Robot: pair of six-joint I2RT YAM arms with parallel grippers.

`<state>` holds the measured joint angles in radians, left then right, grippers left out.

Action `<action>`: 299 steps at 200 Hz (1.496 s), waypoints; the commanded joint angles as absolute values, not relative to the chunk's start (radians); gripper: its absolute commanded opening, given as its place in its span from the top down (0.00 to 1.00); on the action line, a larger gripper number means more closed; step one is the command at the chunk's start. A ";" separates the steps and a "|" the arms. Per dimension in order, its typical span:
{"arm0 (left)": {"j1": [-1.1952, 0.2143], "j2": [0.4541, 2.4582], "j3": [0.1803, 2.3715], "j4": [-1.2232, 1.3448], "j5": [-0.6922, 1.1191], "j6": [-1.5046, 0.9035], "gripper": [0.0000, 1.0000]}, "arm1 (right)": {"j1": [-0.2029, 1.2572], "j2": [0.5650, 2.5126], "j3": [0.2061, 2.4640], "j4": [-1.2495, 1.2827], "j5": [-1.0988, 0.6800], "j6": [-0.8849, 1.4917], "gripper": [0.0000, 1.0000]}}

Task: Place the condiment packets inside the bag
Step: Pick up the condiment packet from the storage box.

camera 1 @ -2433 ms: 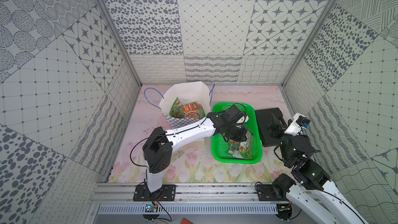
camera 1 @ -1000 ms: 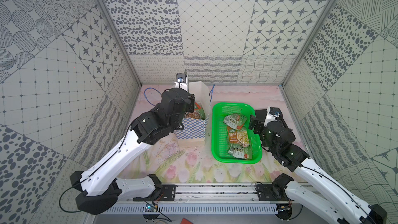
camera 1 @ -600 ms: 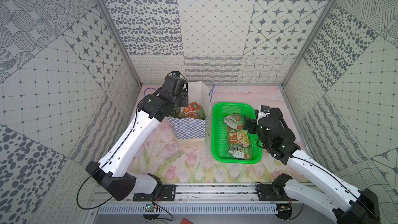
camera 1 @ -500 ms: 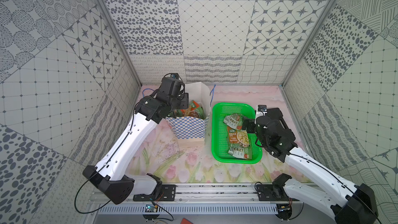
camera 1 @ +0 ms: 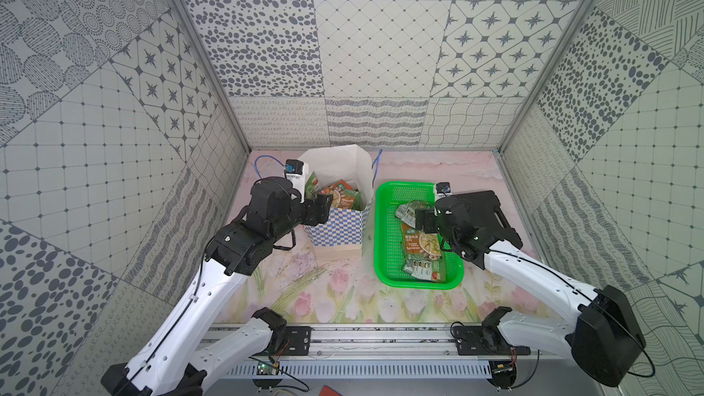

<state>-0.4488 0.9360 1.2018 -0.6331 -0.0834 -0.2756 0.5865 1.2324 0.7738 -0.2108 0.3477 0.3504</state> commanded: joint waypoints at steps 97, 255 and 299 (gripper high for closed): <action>-0.446 0.809 1.142 -0.423 -0.029 -0.244 0.17 | 0.583 1.714 1.126 -0.332 0.259 0.451 0.27; -0.447 0.804 1.144 -0.423 -0.013 -0.239 0.17 | 0.582 1.944 1.316 -0.426 0.305 0.460 0.60; -0.447 0.804 1.143 -0.422 -0.012 -0.239 0.17 | 0.583 1.814 1.278 -0.425 0.305 0.444 0.93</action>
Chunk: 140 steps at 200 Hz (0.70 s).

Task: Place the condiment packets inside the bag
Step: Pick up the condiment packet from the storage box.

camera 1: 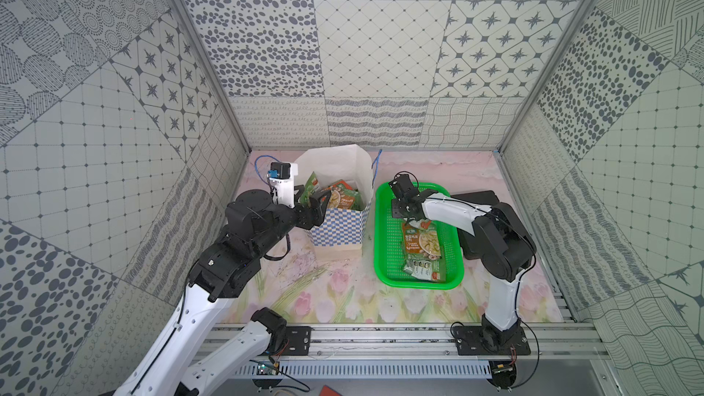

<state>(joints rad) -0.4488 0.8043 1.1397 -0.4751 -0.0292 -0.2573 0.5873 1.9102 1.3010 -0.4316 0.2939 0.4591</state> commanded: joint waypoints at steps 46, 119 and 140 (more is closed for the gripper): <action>-0.446 0.803 1.141 -0.420 -0.012 -0.240 0.17 | 0.582 1.624 1.207 -0.425 0.345 0.441 1.00; -0.446 0.791 1.132 -0.410 -0.012 -0.244 0.18 | 0.590 1.269 1.200 -0.411 0.397 0.409 1.00; -0.446 0.789 1.129 -0.407 -0.013 -0.244 0.17 | 0.616 1.188 1.236 -0.364 0.374 0.368 1.00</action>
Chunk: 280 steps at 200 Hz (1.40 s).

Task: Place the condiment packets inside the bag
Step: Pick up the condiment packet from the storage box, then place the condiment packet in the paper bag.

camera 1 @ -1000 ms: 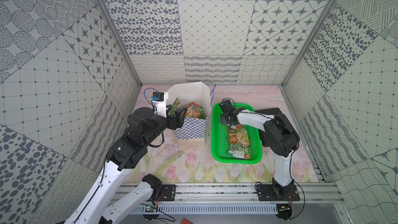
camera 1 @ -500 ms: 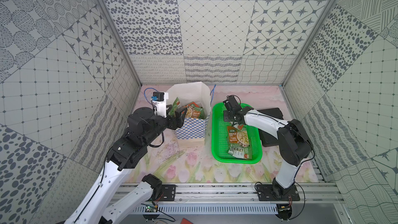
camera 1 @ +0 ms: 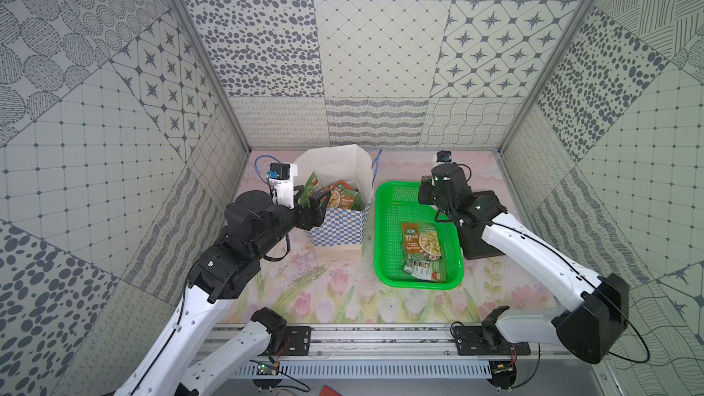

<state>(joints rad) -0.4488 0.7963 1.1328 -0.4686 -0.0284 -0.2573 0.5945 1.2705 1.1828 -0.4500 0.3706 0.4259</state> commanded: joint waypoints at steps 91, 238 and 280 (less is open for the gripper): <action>-0.446 0.776 1.121 -0.399 -0.018 -0.244 0.17 | 0.819 1.163 1.396 -0.108 -0.045 0.237 1.00; -0.448 0.739 1.104 -0.381 -0.039 -0.244 0.18 | 0.913 1.628 1.680 -0.336 -0.175 0.277 1.00; -0.448 0.735 1.105 -0.381 -0.031 -0.248 0.18 | 0.914 1.682 1.720 -0.405 -0.128 0.293 0.82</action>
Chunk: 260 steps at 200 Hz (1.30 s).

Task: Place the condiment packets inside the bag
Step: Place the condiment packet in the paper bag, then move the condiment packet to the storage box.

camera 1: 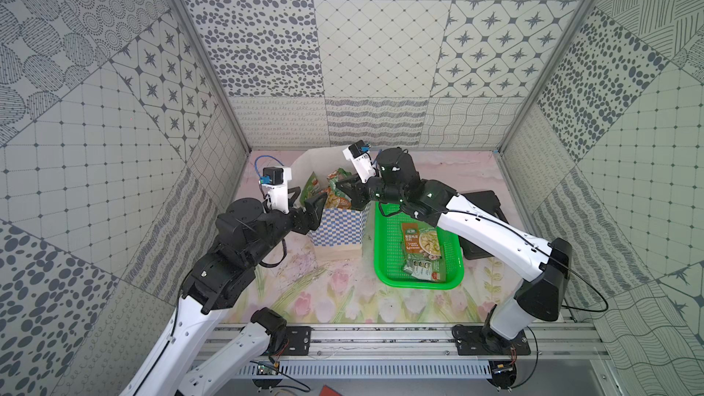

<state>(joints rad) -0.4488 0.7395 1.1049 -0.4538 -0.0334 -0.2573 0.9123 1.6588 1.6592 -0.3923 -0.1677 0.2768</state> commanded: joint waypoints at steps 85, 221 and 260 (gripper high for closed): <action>-0.473 0.760 1.109 -0.381 0.009 -0.241 0.18 | 0.913 1.548 1.665 -0.437 -0.096 0.287 0.44; -0.557 0.855 1.150 -0.430 0.099 -0.192 0.17 | 0.824 1.061 1.151 -0.414 0.050 0.353 0.34; -0.564 0.847 1.142 -0.427 0.085 -0.185 0.17 | 0.768 0.972 1.016 -0.415 0.054 0.397 0.30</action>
